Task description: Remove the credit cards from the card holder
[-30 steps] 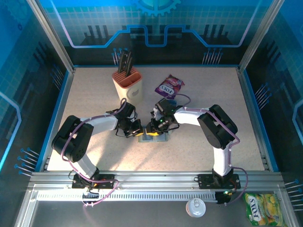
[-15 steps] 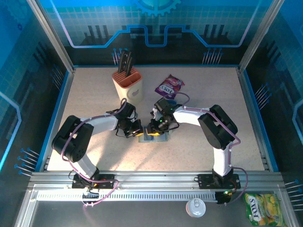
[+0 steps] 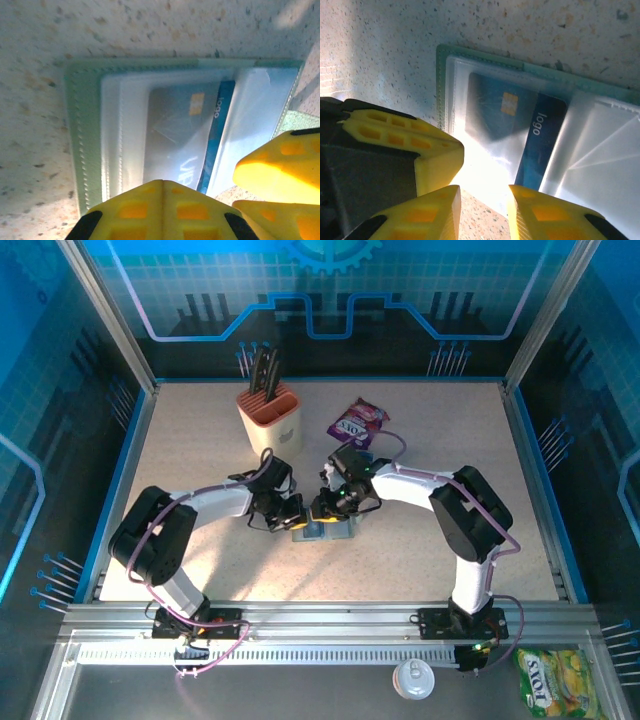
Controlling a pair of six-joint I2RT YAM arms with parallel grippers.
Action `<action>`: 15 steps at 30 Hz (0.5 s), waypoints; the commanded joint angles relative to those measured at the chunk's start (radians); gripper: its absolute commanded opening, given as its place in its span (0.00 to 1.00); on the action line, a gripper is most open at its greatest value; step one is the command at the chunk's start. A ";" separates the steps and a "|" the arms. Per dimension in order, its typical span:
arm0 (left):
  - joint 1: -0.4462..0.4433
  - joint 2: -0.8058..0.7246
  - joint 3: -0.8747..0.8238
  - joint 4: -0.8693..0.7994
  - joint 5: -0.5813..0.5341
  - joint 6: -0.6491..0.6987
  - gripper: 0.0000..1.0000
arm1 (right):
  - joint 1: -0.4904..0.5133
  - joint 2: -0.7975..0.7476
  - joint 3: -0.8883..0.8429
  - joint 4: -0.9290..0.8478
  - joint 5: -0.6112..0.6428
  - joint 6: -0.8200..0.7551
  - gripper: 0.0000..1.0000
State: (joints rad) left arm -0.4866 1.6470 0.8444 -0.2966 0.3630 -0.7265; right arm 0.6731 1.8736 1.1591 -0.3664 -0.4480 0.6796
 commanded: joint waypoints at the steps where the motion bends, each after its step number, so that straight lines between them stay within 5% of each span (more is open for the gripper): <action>1: -0.012 -0.023 0.010 -0.046 -0.022 -0.001 0.04 | -0.009 -0.028 -0.023 -0.009 0.009 -0.001 0.32; 15: -0.014 -0.002 0.019 -0.056 -0.085 0.015 0.03 | -0.024 -0.025 -0.041 0.015 0.005 0.000 0.32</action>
State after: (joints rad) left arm -0.4957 1.6356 0.8448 -0.3428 0.2863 -0.7254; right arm 0.6613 1.8717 1.1275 -0.3584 -0.4484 0.6796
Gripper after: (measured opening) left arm 0.056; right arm 0.320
